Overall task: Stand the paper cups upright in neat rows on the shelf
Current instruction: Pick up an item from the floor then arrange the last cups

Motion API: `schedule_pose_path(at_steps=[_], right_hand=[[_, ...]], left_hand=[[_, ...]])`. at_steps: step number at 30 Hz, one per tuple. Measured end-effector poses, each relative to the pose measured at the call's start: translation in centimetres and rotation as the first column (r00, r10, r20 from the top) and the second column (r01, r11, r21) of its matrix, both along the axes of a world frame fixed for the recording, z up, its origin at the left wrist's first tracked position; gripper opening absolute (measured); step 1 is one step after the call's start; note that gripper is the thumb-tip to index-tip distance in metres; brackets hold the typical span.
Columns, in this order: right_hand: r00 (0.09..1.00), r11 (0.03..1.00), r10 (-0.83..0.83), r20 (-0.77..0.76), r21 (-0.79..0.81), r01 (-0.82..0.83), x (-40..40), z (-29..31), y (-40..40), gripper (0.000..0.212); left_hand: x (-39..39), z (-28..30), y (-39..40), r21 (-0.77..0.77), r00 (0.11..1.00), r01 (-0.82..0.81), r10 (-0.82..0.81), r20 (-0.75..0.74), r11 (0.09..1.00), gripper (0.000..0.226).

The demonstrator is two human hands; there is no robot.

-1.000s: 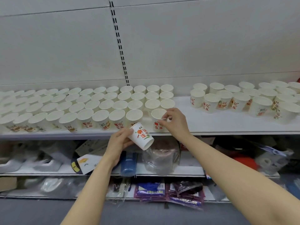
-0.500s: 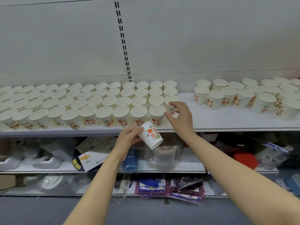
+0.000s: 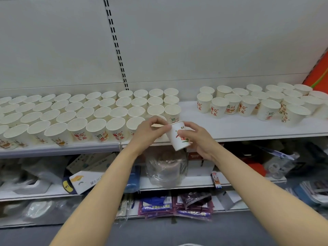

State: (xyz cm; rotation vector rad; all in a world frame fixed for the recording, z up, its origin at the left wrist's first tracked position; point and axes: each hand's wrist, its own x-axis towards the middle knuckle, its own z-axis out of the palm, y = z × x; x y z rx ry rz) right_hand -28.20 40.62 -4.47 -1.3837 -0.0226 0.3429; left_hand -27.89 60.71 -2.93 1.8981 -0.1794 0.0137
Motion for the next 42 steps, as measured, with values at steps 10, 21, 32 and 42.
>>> schedule_pose_path(at_steps=[10,21,32,42], right_hand=[[0.929,0.908,-0.258,0.265,-0.261,0.327,3.2,-3.3,0.7,0.064],[0.877,0.805,-0.157,0.455,-0.455,0.381,4.9,-4.6,3.0,0.073],[0.867,0.785,-0.200,0.456,-0.455,0.421,3.0,-3.7,0.1,0.088],[0.716,0.701,-0.354,0.602,-0.335,0.629,-1.1,-4.0,-5.5,0.015]], left_hand=[[2.9,-1.0,2.3,0.698,0.894,-0.282,-0.083,0.440,0.659,0.039],[3.8,-2.0,2.2,0.763,0.892,-0.268,-0.147,0.427,0.589,0.014],[3.8,-0.9,2.0,0.614,0.858,-0.299,-0.077,0.508,0.730,0.040],[-7.5,-13.1,4.3,-0.325,0.320,-0.908,0.938,-0.135,0.263,0.070]])
